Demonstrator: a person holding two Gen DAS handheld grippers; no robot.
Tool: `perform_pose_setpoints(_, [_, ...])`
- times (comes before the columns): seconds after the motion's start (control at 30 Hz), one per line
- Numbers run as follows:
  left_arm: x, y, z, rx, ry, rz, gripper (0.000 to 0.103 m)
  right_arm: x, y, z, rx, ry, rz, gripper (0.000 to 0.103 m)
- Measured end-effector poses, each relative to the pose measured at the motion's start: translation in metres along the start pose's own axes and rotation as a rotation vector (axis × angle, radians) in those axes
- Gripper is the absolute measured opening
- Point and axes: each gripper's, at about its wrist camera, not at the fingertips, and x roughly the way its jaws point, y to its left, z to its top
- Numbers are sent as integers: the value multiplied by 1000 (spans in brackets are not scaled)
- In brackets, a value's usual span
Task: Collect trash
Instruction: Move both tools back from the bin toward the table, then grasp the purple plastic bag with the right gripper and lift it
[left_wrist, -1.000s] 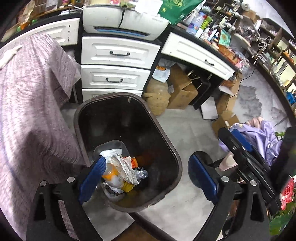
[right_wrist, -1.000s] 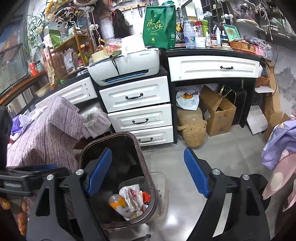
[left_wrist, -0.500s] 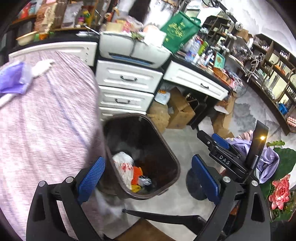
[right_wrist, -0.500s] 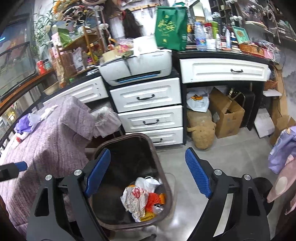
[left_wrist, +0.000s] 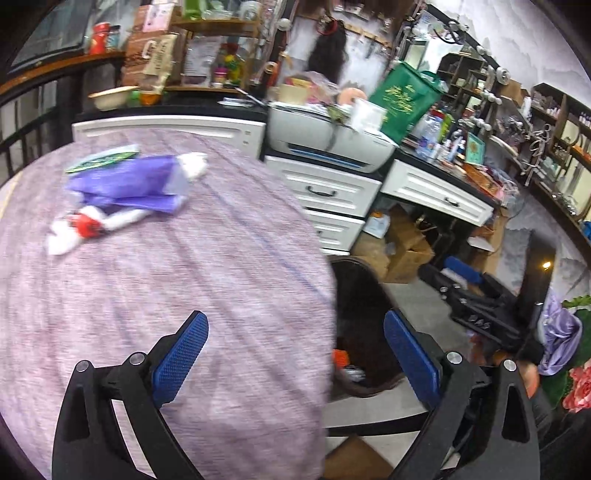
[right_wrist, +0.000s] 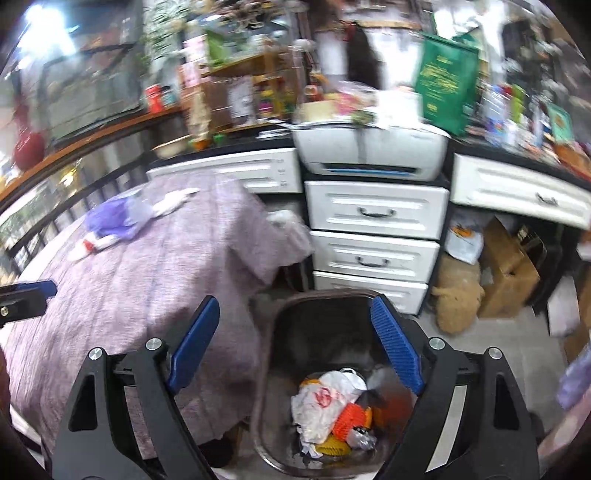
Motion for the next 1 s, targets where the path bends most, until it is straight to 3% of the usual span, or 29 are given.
perform_pose_setpoints(0.17, [-10,41,0,-36,-1,74,95,6,33,22,-84,-14,75,85])
perform_pose_setpoints(0.33, [-22,87,-2,-91,-6,134,95,26,64,41,-113,33,185,85])
perform_pose_setpoints(0.7, [-29,146,0,-142,26,204,95,83,162,72,-296,107,364,85])
perform_pose_setpoints(1.0, [-16,177,8,-153,74,209,97,127,233,108,-555,45,360,85])
